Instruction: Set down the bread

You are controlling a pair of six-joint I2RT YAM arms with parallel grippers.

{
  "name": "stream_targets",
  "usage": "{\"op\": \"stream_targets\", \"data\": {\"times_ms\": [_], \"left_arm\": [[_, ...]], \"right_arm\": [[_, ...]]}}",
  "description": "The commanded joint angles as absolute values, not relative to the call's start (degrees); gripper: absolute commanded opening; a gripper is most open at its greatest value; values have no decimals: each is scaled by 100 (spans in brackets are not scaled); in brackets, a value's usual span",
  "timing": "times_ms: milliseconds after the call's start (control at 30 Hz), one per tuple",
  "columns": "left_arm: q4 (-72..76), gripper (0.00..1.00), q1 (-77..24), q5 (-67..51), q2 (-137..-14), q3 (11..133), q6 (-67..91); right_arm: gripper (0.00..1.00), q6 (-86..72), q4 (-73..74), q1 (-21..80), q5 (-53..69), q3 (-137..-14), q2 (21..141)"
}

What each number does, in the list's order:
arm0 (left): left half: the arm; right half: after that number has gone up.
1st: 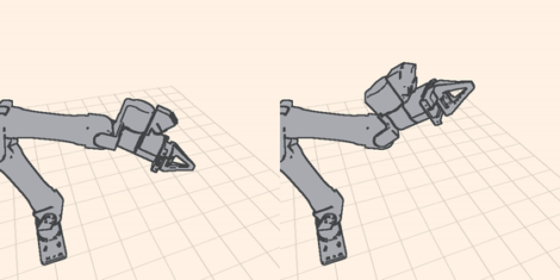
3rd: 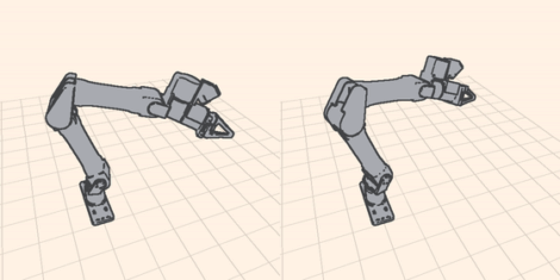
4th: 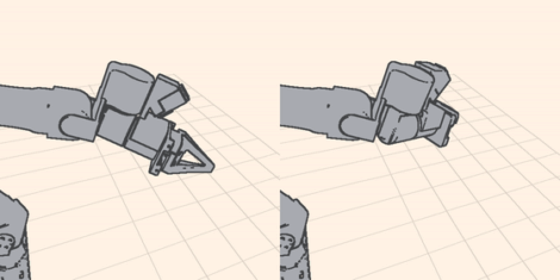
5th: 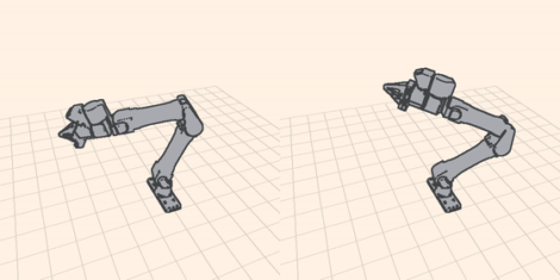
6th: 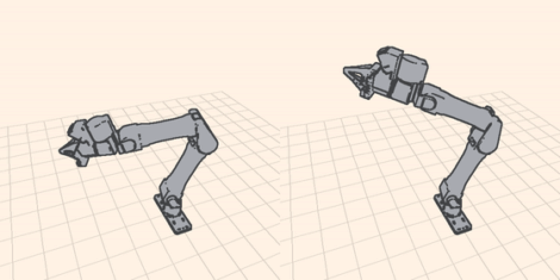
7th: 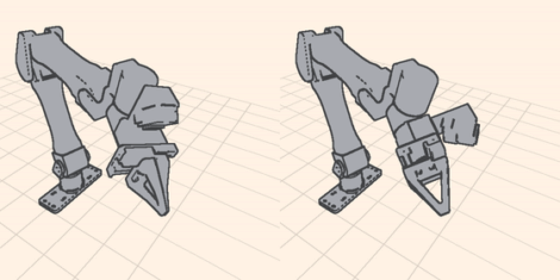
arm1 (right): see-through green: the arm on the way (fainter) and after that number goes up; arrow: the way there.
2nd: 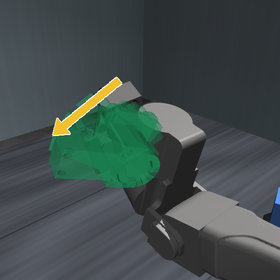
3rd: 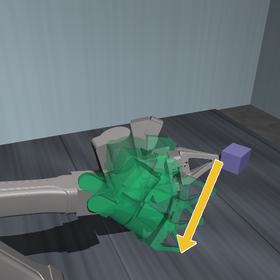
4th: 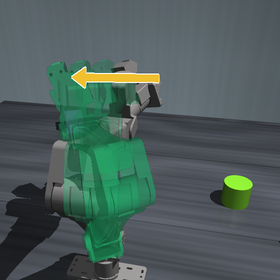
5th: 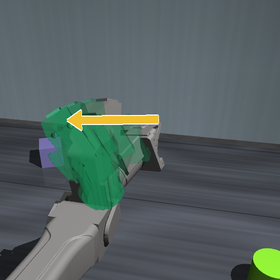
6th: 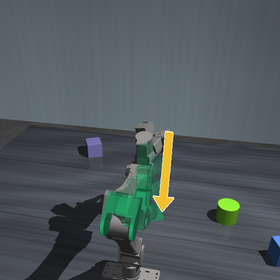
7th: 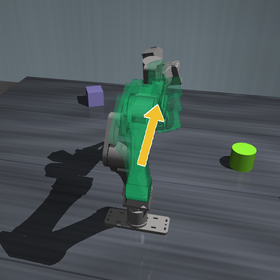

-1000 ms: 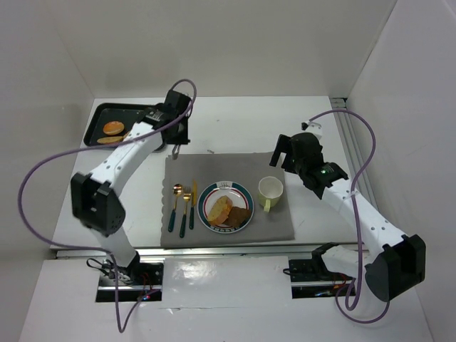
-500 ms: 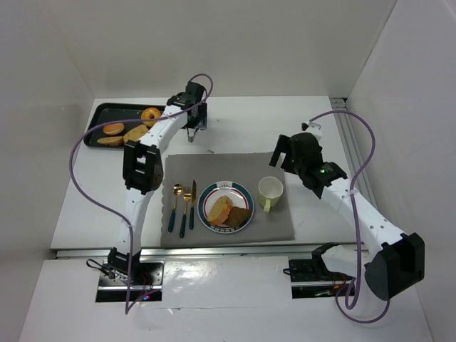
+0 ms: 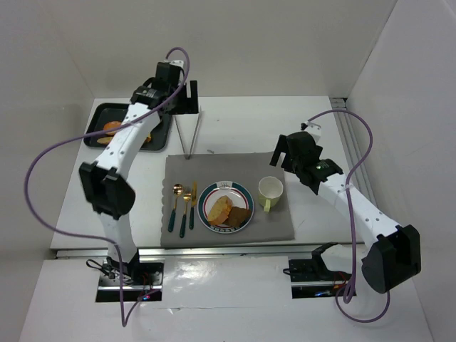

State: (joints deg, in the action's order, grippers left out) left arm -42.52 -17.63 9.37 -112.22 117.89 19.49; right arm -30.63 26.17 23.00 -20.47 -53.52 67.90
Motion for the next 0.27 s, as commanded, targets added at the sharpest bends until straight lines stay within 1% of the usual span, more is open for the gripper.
{"op": "stream_targets", "data": {"times_ms": [0, 67, 100, 233], "left_arm": [[-4123, 94, -1837, 677, -9987, 10763, 2082], [-4000, 94, -1837, 467, -9538, 10189, 2153], [-3921, 94, -1837, 388, -9118, 9926, 2153], [-3735, 95, -1890, 168, -8378, 8766, 2284]], "right_arm": [[100, -3129, 2785, 2285, -2347, -5678, 6882], [100, -3129, 2786, 2285, -2399, -5730, 6882], [100, -3129, 2786, 2285, -2399, -5730, 6882], [100, -3129, 2654, 2285, -2285, -5607, 6882]]}}
